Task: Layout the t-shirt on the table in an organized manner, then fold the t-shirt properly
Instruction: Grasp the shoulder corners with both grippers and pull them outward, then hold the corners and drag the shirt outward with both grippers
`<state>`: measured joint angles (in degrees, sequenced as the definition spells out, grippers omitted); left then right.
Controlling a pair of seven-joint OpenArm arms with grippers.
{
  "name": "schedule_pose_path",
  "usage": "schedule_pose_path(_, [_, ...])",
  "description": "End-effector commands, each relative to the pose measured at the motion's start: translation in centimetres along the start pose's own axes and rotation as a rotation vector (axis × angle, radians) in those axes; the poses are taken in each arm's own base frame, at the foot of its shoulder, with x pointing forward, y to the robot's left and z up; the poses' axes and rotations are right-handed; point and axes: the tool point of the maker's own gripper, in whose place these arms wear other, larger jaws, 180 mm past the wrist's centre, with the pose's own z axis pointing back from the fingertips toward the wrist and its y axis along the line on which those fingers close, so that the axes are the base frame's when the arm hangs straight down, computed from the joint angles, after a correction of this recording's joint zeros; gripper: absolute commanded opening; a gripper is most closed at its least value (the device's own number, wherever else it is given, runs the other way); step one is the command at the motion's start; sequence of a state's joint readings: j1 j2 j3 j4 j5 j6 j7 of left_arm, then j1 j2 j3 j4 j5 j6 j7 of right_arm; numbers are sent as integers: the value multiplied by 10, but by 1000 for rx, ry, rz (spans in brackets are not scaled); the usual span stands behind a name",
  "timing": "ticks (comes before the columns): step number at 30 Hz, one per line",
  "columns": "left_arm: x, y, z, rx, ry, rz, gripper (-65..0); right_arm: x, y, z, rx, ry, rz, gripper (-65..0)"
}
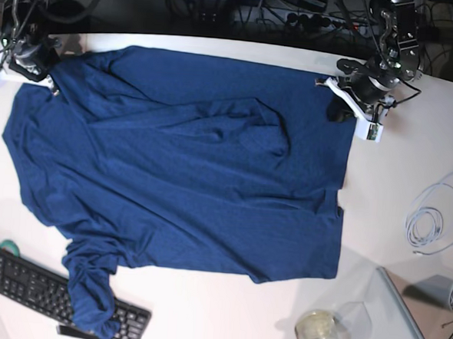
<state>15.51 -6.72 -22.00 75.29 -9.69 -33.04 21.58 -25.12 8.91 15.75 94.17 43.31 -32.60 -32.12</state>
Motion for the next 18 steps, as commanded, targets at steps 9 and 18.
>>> schedule_pose_path(9, [-7,5,6,18,-12,-66,-650,18,-9,3,-19,-45,26,-642])
schedule_pose_path(18, [10,4,11,24,-51,-99,-650,22,-44,-4,-96,-42,-73,-639])
